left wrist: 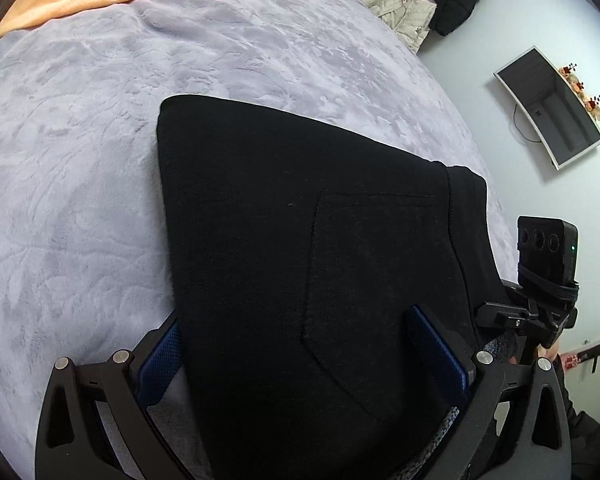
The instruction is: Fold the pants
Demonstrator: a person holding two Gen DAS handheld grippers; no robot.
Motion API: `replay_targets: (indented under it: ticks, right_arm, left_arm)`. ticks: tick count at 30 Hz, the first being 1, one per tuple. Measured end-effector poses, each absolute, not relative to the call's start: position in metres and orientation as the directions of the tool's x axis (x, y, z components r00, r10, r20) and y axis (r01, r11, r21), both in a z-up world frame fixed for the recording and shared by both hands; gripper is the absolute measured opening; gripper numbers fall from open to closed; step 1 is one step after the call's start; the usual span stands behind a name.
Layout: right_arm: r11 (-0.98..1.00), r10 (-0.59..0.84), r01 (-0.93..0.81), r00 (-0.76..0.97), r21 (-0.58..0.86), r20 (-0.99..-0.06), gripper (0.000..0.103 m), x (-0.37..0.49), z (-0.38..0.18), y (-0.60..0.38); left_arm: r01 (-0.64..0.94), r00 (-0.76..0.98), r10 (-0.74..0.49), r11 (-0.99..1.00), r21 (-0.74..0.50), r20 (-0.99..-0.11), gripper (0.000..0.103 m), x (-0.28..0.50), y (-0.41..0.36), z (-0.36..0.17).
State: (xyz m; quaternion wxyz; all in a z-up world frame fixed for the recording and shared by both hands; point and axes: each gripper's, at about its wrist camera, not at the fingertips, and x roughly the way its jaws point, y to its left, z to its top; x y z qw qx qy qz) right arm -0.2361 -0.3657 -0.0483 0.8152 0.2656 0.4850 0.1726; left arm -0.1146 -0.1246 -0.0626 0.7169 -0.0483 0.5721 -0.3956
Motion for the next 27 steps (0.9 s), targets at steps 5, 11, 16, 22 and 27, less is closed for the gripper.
replay_targets:
  ticks: [5, 11, 16, 22, 27]
  right_arm:
    - [0.828, 0.493, -0.038, 0.521, 0.559, -0.696, 0.077, -0.242, -0.034, -0.361]
    - [0.834, 0.482, -0.061, 0.564, 0.549, -0.67, 0.063, -0.252, -0.013, -0.362]
    - [0.852, 0.455, -0.083, 0.608, 0.517, -0.651, 0.061, -0.26, 0.017, -0.372]
    - [0.86, 0.392, -0.016, 0.661, 0.51, -0.64, 0.061, -0.255, 0.042, -0.416]
    - [0.847, 0.358, 0.072, 0.654, 0.526, -0.666, 0.061, -0.235, 0.036, -0.457]
  left_arm:
    - [0.562, 0.08, -0.602, 0.686, -0.463, -0.795, 0.078, -0.13, -0.135, -0.038]
    - [0.609, 0.135, -0.557, 0.699, -0.374, -0.82, 0.068, -0.147, -0.15, -0.009]
    - [0.627, 0.142, -0.606, 0.666, -0.403, -0.782, 0.067, -0.152, -0.168, 0.029]
    - [0.644, 0.117, -0.621, 0.642, -0.417, -0.775, 0.067, -0.125, -0.219, 0.047]
    - [0.628, 0.076, -0.603, 0.648, -0.431, -0.794, 0.067, -0.097, -0.261, 0.035]
